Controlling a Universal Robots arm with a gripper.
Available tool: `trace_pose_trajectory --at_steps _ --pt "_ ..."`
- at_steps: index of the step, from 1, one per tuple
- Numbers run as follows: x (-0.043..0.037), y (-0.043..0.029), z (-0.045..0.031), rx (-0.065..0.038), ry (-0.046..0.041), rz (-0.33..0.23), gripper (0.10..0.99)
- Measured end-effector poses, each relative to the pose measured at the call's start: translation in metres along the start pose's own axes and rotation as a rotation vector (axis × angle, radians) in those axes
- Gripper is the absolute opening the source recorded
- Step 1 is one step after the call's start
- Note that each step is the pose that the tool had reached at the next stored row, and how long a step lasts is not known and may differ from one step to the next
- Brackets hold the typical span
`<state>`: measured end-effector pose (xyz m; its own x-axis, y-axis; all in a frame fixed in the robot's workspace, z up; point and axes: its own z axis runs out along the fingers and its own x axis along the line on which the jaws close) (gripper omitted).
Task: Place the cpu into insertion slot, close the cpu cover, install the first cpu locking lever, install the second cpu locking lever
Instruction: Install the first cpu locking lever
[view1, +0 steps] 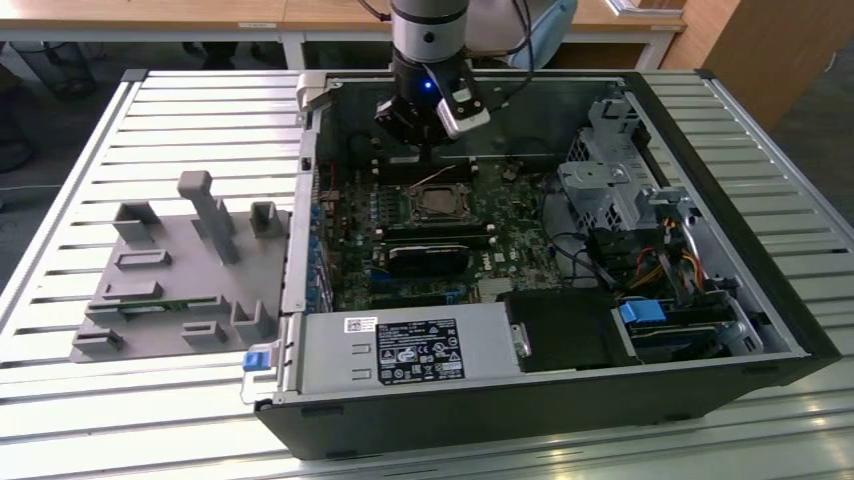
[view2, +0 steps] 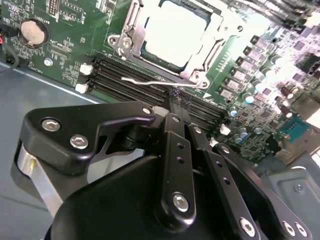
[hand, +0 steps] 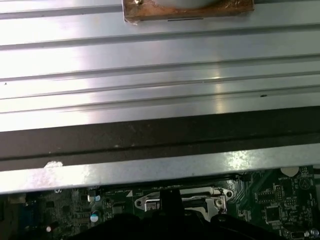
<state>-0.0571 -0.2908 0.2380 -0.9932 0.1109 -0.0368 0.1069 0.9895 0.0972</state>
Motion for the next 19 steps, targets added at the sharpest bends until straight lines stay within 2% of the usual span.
trace_pose_trajectory --at_steps 2,3,10,19 --pt "-0.0005 0.0000 0.0010 -0.015 0.0016 0.000 0.106" --pt "-0.0009 0.0000 0.0019 -0.018 0.0017 -0.001 0.106" --pt "-0.0069 0.0002 0.0079 -0.018 0.0057 -0.037 0.106" --pt "-0.0151 0.0008 0.0118 -0.019 0.0058 -0.038 0.106"
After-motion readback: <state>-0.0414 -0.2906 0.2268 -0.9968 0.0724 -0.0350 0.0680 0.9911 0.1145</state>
